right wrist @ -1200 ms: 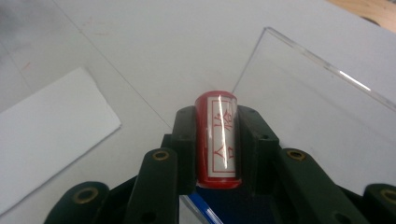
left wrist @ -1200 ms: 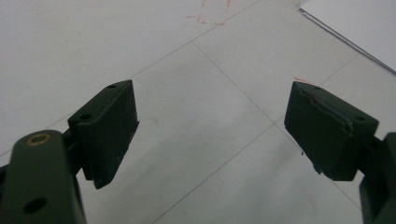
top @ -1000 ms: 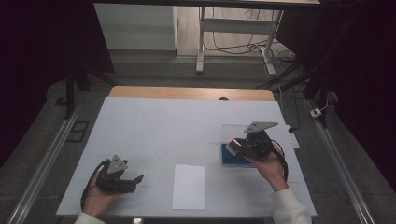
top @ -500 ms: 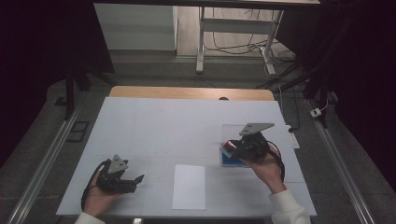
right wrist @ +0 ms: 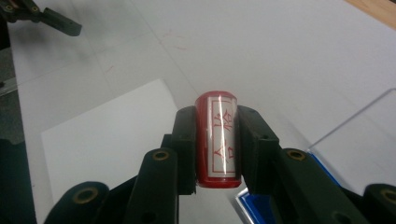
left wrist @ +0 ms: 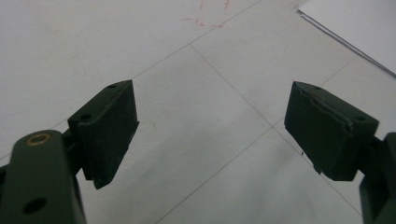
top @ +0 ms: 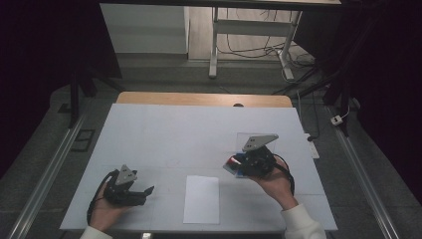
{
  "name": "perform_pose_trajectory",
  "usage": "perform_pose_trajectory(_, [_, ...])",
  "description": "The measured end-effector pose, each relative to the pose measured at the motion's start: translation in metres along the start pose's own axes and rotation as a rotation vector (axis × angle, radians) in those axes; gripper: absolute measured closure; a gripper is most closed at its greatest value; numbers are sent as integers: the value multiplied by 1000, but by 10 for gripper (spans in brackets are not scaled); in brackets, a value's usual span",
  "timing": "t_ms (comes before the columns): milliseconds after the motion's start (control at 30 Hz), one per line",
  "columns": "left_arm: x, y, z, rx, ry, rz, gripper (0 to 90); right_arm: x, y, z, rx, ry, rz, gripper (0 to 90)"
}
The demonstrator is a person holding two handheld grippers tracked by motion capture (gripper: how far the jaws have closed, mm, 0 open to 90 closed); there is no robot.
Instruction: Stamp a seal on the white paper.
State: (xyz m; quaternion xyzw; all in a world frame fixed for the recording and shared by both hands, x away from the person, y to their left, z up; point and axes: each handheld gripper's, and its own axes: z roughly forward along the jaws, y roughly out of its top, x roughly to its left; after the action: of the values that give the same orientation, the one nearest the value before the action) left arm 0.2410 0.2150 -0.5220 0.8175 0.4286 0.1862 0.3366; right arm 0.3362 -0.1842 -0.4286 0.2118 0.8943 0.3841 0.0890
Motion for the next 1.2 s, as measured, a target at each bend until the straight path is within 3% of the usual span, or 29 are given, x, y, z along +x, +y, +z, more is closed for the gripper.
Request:
perform_pose_trajectory(300, [0, 0, 0, -1, -1, 1, 176, 8, 3, 5, -13, 54, -7, 697])
perform_pose_trajectory(633, [0, 0, 0, -3, -4, 3, 176, 21, 8, 9, 0, 71, -37, 697])
perform_pose_trajectory(867, [0, 0, 0, -4, -6, 3, 177, 32, 7, 15, 13, 104, -31, 697])
perform_pose_trajectory(1200, [-1, 0, 0, -5, -6, 2, 178, 55, 7, 25, 57, 126, -90, 696])
